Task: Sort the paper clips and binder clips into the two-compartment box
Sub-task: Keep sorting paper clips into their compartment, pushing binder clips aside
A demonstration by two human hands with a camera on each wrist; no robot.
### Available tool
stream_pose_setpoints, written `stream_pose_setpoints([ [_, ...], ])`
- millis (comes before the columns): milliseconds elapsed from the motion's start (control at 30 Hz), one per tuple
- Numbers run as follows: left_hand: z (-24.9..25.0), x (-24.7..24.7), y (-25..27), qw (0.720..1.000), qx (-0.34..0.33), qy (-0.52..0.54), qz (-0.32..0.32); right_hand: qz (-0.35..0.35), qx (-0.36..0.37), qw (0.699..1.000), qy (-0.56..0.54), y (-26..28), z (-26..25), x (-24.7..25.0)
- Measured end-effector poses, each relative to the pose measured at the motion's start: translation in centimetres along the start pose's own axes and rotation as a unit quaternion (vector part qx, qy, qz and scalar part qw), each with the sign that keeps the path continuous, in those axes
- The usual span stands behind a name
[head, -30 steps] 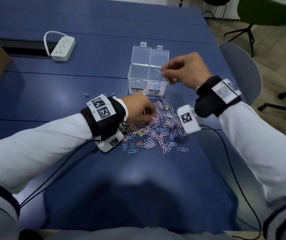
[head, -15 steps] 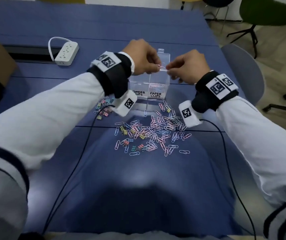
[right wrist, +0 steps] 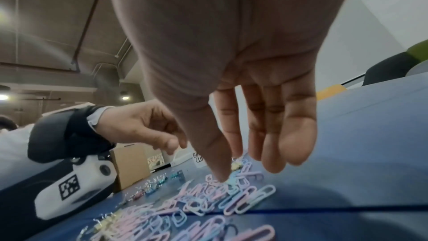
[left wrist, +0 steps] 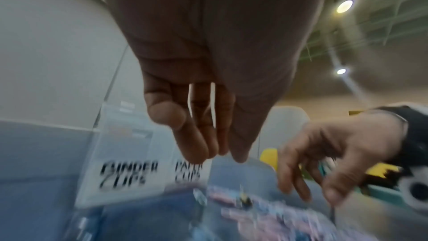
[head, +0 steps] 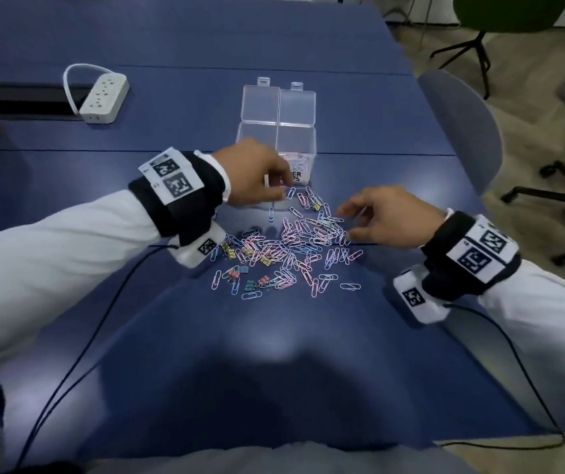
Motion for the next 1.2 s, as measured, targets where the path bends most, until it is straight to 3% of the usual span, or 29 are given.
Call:
stream_pose_setpoints([
  [100, 1.0, -3.1, -0.2, 0.995, -0.027, -0.051, -0.076, 0.018, 0.011, 0.999, 0.028, -2.0, -0.6, -0.3],
  [233, 2.0, -4.1, -1.2, 0.99, -0.042, -0.106, -0.083, 0.078, -0.003, 0.997, 0.029, -4.6, -1.6, 0.3],
  [367, 2.7, -4.8, -1.3, 0.983, -0.063, -0.134, -0.112, 0.067, -0.024, 0.997, 0.033, -5.6, -1.8, -0.7],
  [600, 3.2, -4.4, 0.3, 0.991, -0.091, -0.04, -0.085, 0.098, -0.045, 0.994, -0.017, -4.8, 0.0, 1.5],
  [733, 3.5, -3.9, -1.5, 0.993, -0.064, -0.072, -0.073, 0.13, -0.062, 0.989, -0.037, -5.4, 1.0, 3.4],
  [900, 5.7, -4.6, -1.2, 0.977, -0.122, -0.144, -0.095, 0.101, -0.083, 0.991, 0.008, -6.5, 1.5, 1.9],
  [1033, 6.1, -5.1, 1.3, 0.982, -0.15, -0.073, -0.093, 0.101, -0.063, 0.992, 0.034, -6.1, 1.2, 1.8],
  [1100, 5.4, -4.9, 2.3, 0.987, -0.139, -0.044, -0.073, 0.086, -0.015, 0.995, 0.051, -5.7, 0.0, 1.1],
  [1200, 2.9, -4.9, 2.3, 0.996, -0.05, -0.05, -0.062, -0.006, 0.05, 0.994, 0.095, -4.7, -1.8, -1.5],
])
Point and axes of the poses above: each hand's wrist, its own y-axis away from the middle knuckle, its own x-axis out of the back of the hand, z = x × y, the point moved 7 cm from there along -y, towards the middle knuckle, and after that the axes turned 14 degrees about -y, right-handed, at the moved point
